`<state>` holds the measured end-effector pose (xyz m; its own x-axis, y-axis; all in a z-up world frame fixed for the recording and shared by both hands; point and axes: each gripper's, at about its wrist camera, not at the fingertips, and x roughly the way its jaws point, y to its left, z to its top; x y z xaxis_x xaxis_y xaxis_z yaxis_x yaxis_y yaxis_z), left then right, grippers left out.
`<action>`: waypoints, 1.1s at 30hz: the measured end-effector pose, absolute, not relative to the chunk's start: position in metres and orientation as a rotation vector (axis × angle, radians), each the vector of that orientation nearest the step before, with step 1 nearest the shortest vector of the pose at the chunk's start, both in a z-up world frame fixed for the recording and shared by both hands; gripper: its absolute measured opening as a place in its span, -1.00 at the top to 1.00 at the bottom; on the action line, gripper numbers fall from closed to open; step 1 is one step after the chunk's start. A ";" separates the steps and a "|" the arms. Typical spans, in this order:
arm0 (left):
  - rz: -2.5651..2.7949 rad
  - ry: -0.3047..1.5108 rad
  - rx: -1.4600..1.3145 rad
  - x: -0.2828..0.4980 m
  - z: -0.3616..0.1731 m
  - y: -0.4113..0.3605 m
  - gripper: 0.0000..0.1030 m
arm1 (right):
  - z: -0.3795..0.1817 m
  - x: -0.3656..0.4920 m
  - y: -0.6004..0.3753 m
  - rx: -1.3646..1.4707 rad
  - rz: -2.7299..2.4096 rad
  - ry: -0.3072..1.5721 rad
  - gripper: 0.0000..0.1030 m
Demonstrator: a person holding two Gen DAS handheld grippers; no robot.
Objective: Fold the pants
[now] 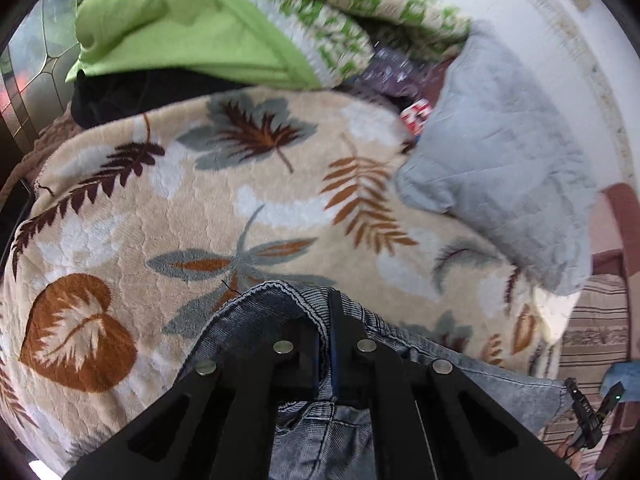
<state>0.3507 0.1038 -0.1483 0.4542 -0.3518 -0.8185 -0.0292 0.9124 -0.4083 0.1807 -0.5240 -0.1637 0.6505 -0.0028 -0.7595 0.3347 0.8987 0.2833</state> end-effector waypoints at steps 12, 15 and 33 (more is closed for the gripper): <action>-0.312 0.888 -0.432 0.203 -0.111 0.161 0.94 | -0.152 0.071 -0.508 0.493 -0.221 0.674 0.60; -0.295 0.902 -0.419 0.159 -0.129 0.178 0.94 | -0.171 0.034 -0.504 0.511 -0.211 0.673 0.60; -0.208 1.049 -0.423 0.083 -0.220 0.208 0.91 | -0.205 -0.085 -0.506 0.604 0.044 0.789 0.44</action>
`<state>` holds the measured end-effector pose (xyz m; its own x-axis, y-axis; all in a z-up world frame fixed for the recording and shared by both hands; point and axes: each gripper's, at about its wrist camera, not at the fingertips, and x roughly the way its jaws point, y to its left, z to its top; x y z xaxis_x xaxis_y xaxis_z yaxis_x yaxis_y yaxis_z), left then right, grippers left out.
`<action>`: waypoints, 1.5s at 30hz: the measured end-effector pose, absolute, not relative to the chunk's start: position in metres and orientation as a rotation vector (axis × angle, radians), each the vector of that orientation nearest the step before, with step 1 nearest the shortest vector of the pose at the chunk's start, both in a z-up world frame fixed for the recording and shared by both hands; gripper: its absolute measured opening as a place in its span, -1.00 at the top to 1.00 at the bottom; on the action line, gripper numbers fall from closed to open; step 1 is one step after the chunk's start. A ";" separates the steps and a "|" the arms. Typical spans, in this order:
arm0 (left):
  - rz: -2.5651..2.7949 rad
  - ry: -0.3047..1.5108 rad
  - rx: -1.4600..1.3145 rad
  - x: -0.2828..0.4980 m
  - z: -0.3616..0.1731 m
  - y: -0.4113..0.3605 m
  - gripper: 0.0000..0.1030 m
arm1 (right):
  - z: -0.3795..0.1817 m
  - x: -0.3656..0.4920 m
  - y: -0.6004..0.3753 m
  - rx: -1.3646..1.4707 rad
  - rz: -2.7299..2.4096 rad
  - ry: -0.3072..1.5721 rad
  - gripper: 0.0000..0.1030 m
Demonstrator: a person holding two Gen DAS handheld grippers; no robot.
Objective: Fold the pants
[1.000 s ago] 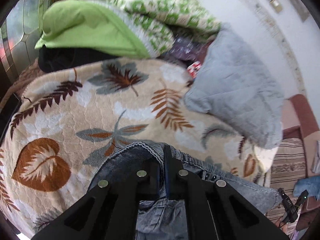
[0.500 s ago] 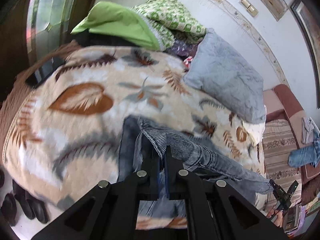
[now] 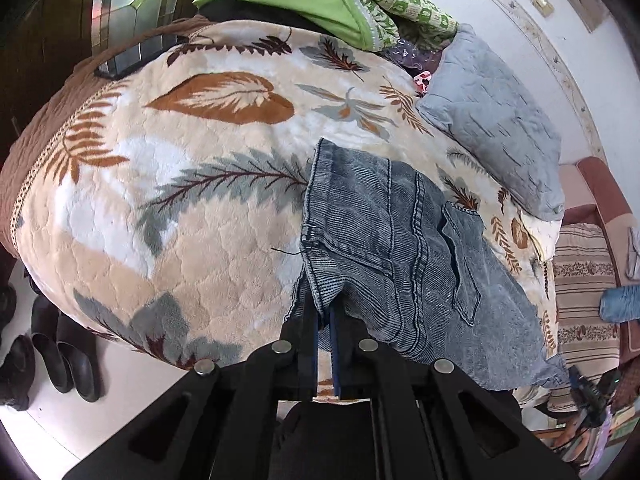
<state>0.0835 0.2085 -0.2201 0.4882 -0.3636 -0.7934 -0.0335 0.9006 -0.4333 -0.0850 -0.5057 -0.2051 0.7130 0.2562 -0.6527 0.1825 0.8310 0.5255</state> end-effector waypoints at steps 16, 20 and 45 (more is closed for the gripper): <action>-0.175 1.063 -0.439 0.088 -0.226 0.207 0.91 | -0.251 -0.008 -0.507 0.484 -0.213 0.950 -0.19; -0.170 1.070 -0.446 0.089 -0.229 0.208 0.91 | -0.262 0.004 -0.496 0.384 -0.233 1.000 0.41; -0.101 1.063 -0.457 0.082 -0.234 0.208 0.87 | -0.220 0.021 -0.521 0.569 -0.025 0.859 0.91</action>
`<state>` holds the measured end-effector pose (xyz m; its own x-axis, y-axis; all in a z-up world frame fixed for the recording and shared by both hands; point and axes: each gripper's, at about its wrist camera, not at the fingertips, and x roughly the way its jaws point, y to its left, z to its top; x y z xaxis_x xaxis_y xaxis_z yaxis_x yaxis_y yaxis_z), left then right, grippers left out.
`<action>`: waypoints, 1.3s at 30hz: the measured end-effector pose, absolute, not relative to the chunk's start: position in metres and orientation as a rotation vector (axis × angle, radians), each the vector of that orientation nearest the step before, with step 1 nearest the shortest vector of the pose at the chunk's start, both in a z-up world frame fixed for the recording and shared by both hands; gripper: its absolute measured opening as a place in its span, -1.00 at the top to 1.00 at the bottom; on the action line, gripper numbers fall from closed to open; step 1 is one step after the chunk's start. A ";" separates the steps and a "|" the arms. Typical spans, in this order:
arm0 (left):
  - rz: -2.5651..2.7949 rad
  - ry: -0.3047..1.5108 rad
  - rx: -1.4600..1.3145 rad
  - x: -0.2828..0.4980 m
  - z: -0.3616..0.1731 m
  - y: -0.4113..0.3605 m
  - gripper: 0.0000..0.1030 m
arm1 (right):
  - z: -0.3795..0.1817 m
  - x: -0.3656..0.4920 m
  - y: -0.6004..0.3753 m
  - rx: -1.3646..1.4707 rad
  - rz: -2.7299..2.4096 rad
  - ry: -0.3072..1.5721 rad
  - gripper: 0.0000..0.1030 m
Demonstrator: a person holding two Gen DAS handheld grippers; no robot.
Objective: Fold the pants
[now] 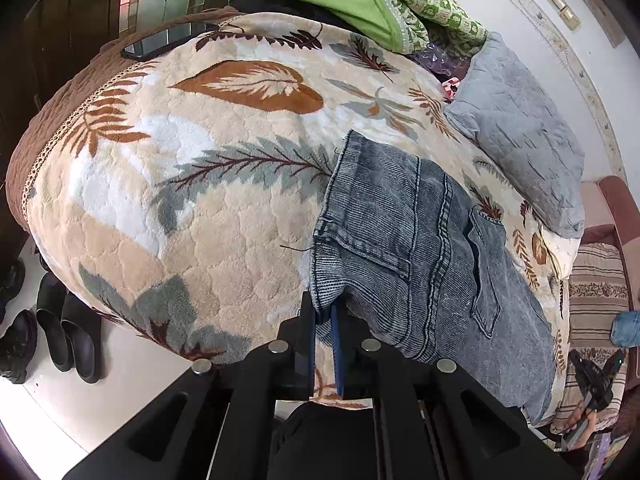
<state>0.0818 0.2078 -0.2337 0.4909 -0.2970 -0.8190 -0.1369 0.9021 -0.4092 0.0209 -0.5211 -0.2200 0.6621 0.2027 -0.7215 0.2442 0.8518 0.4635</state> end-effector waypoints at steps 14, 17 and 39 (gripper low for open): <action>-0.089 1.056 -0.459 0.079 -0.232 0.207 0.86 | -0.253 -0.005 -0.538 0.663 -0.075 0.953 0.90; -0.087 1.057 -0.453 0.079 -0.231 0.206 0.86 | -0.259 0.002 -0.533 0.638 -0.074 0.974 0.90; -0.092 1.043 -0.400 0.077 -0.223 0.202 0.86 | -0.229 -0.008 -0.471 0.367 -0.004 0.874 -0.61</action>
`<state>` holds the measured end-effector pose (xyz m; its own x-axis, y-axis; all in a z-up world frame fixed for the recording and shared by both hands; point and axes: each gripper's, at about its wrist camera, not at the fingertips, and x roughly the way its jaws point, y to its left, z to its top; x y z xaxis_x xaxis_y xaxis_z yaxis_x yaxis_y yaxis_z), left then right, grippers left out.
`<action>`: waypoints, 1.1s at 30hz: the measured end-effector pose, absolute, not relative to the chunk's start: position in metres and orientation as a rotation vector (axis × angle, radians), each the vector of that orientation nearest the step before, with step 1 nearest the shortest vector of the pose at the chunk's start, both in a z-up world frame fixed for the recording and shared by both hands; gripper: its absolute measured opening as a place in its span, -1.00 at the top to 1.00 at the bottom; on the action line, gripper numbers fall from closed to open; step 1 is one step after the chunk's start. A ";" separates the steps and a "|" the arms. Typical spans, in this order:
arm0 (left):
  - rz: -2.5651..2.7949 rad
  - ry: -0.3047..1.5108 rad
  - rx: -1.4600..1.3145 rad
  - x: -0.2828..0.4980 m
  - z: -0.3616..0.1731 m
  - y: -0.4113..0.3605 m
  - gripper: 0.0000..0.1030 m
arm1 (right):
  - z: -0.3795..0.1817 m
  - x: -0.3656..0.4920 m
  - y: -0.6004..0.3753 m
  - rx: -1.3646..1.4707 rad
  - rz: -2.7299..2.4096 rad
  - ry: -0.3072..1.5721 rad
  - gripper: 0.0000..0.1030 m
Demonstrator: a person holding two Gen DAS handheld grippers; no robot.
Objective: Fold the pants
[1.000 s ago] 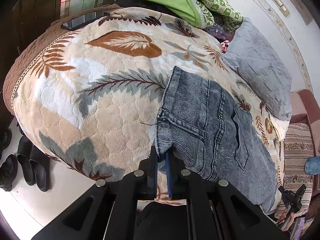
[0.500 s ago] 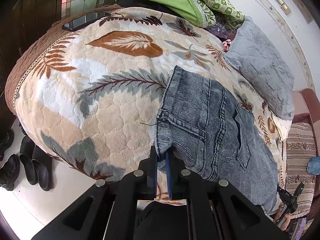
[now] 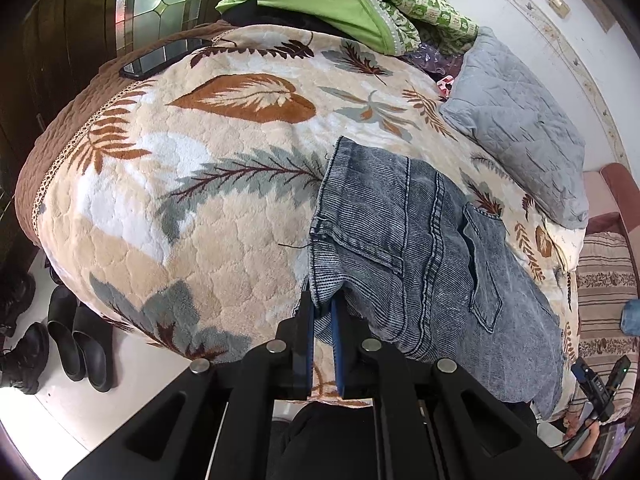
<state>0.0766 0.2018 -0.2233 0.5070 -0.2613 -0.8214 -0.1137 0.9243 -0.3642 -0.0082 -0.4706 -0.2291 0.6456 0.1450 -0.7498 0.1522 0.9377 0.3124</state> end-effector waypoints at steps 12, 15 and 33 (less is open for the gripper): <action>0.176 1.018 -0.201 0.065 -0.206 0.205 0.71 | -0.263 -0.072 -0.547 0.828 0.092 0.823 -0.49; 0.236 0.917 -0.084 0.059 -0.171 0.191 0.35 | -0.275 -0.093 -0.550 0.913 0.128 0.778 -0.49; -0.940 0.948 0.575 0.084 -0.161 -0.309 -0.16 | -0.343 -0.162 -0.529 1.241 0.283 0.634 -0.49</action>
